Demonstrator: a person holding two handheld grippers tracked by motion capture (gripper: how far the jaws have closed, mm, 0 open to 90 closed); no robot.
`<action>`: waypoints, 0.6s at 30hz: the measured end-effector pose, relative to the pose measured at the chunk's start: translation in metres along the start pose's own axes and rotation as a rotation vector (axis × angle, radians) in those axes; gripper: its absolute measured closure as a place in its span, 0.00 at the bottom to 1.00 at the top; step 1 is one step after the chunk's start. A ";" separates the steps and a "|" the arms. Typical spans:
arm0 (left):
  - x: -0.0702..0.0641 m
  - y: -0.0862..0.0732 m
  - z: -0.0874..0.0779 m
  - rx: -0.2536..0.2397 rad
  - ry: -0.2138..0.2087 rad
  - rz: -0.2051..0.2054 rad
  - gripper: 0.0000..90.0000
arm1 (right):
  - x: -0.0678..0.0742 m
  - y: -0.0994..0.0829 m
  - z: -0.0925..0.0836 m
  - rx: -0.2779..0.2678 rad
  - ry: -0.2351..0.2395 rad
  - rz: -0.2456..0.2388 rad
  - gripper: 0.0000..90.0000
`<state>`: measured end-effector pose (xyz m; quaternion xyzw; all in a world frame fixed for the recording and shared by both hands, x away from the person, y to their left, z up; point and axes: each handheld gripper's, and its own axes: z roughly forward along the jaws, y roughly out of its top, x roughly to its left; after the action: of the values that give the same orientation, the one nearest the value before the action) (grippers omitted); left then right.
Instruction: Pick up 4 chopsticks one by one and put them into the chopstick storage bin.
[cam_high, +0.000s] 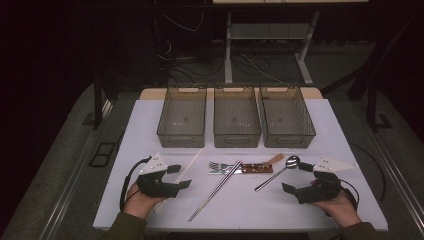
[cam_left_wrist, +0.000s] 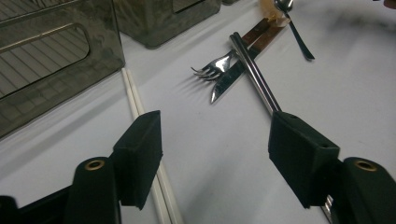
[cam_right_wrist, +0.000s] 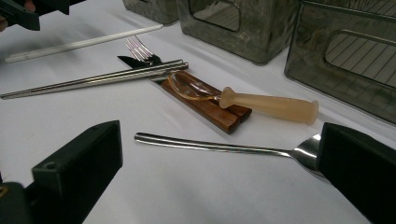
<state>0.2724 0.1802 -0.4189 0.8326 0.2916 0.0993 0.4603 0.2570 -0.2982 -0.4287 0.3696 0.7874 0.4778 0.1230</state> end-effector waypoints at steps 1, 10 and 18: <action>0.001 -0.001 -0.001 0.004 -0.004 -0.001 0.45 | 0.000 0.000 0.000 0.000 0.001 0.002 0.01; 0.005 -0.007 -0.003 0.032 -0.011 -0.009 0.62 | 0.000 0.000 0.000 0.007 0.008 0.006 0.01; 0.012 -0.014 -0.006 0.063 0.003 -0.059 0.76 | 0.000 0.000 0.000 0.008 0.015 0.009 0.01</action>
<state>0.2740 0.1966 -0.4283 0.8376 0.3198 0.0776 0.4361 0.2571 -0.2979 -0.4292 0.3699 0.7885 0.4780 0.1136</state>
